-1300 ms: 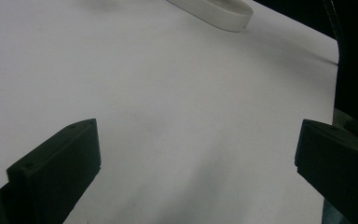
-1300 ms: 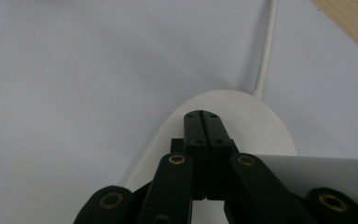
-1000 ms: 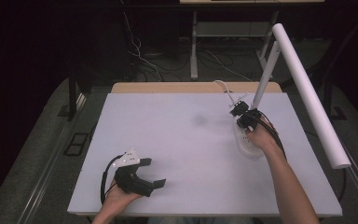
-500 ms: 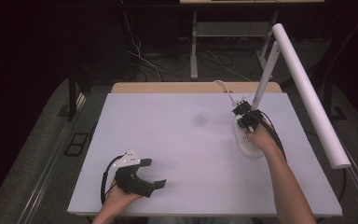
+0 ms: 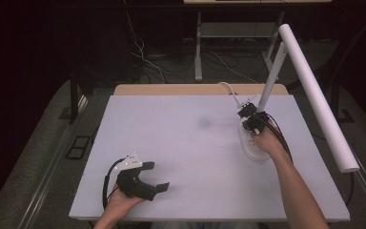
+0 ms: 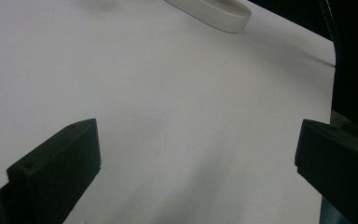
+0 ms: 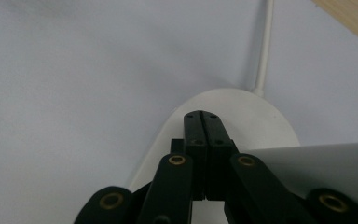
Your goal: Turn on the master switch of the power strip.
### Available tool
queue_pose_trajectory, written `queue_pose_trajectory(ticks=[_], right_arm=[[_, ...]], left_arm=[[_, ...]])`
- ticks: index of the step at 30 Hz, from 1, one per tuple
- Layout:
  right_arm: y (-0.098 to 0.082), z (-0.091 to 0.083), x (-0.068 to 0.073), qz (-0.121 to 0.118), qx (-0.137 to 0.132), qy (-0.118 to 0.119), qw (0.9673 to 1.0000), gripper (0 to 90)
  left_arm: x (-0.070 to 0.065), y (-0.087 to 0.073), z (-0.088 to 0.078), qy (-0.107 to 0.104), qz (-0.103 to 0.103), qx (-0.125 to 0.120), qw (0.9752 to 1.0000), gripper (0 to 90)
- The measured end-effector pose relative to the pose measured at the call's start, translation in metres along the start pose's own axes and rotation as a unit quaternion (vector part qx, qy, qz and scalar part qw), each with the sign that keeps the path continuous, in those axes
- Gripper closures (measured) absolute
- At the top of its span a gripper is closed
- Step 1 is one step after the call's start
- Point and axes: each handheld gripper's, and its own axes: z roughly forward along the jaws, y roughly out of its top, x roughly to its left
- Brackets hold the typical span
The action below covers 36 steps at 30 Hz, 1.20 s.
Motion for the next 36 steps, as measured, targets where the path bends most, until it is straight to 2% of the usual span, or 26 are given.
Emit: queue_pose_trajectory(ticks=[8, 16, 24, 26, 36], right_arm=[[0.002, -0.005, 0.0, 0.001, -0.022, 0.005, 0.9997, 89.2], [0.003, -0.006, 0.004, 0.002, -0.027, 0.008, 0.9996, 89.2], [0.005, -0.015, 0.01, -0.007, -0.047, 0.019, 0.9987, 89.2], [0.005, -0.019, 0.012, -0.002, -0.049, 0.021, 0.9986, 89.3], [0.004, -0.036, 0.021, 0.004, -0.082, 0.048, 0.9955, 89.2]], left_arm=[[-0.001, 0.0, 0.002, -0.001, 0.0, 0.002, 1.0, 0.0], [0.001, 0.0, 0.001, 0.0, -0.001, 0.0, 1.0, 0.0], [0.0, 0.0, 0.001, -0.001, -0.002, 0.0, 1.0, 0.0], [0.0, 0.0, 0.001, -0.001, -0.001, 0.001, 1.0, 0.0], [0.0, 0.0, 0.002, -0.003, 0.001, 0.002, 1.0, 0.0]])
